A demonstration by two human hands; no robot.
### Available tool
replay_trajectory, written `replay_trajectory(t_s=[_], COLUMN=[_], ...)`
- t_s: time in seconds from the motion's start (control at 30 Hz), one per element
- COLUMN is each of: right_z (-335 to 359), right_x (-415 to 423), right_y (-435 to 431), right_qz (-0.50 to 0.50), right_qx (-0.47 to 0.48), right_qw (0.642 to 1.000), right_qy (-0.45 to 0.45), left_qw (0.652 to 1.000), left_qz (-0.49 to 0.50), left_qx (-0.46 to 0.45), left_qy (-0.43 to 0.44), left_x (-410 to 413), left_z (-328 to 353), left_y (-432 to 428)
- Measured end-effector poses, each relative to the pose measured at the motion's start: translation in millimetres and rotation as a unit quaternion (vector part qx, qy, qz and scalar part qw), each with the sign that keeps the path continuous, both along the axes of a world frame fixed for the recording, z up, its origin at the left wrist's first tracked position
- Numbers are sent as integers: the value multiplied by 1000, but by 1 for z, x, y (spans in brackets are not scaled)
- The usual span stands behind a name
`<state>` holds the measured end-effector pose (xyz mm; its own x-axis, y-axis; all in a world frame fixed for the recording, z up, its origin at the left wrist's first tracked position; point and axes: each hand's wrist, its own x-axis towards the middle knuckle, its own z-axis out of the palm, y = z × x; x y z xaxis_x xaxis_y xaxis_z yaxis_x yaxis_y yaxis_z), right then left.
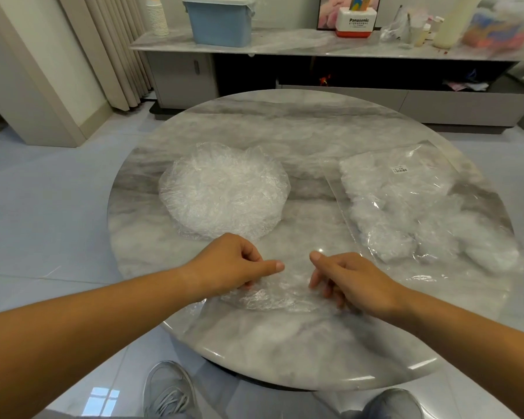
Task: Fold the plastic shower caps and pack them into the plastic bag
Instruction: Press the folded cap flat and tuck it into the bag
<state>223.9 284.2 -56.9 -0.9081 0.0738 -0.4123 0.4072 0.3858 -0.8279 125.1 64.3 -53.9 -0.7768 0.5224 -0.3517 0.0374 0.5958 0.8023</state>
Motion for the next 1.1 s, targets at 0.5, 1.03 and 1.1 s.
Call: replay_trajectory(t_s=[0.5,1.03,1.1], right_z=[24,-19,-20], right_x=[-2,13,13], right_y=[-13,-19,-19], right_qz=[163,359,365], right_qx=[305,287,301], right_qw=[930,860,852], right_qy=[122,223,227], left_qw=[941,969,993], left_qz=[-65,-87,-22], left_qx=[-238,-219,-91], left_qy=[230,79,-69], left_x=[7,-3,2], left_z=[-13,4,7], left_y=[0,-3,0])
